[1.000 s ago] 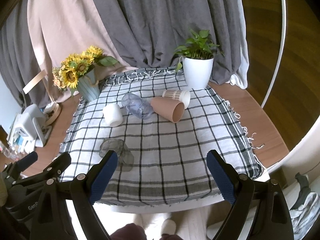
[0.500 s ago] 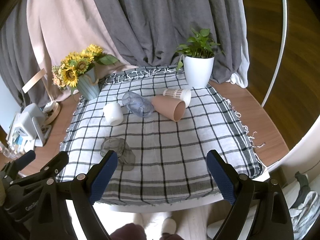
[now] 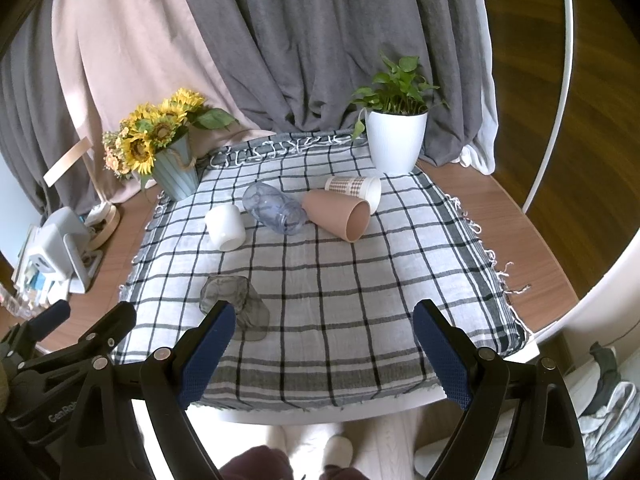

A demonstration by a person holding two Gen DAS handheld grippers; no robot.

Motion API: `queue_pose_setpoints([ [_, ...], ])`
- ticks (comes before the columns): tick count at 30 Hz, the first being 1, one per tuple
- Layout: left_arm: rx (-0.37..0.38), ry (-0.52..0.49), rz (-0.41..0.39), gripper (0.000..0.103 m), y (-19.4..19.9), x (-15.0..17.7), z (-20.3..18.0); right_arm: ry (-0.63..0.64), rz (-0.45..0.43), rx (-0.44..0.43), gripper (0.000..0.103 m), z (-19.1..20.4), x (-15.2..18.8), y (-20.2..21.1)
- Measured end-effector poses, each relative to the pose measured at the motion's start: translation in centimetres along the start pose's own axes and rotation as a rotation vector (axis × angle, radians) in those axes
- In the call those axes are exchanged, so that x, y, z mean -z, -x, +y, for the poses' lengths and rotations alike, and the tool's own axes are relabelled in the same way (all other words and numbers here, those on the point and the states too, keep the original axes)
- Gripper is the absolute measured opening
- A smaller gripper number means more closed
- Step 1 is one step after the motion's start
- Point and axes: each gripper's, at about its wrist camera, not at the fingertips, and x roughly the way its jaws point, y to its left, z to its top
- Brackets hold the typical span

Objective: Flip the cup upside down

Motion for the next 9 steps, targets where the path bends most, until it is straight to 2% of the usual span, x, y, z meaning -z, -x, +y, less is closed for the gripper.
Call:
queue_pose_setpoints([
  [9,-0.003,0.002,-0.001,0.103,0.00,0.01,-0.14,0.001,0.000,0.001,0.090,-0.01,0.01,-0.01],
])
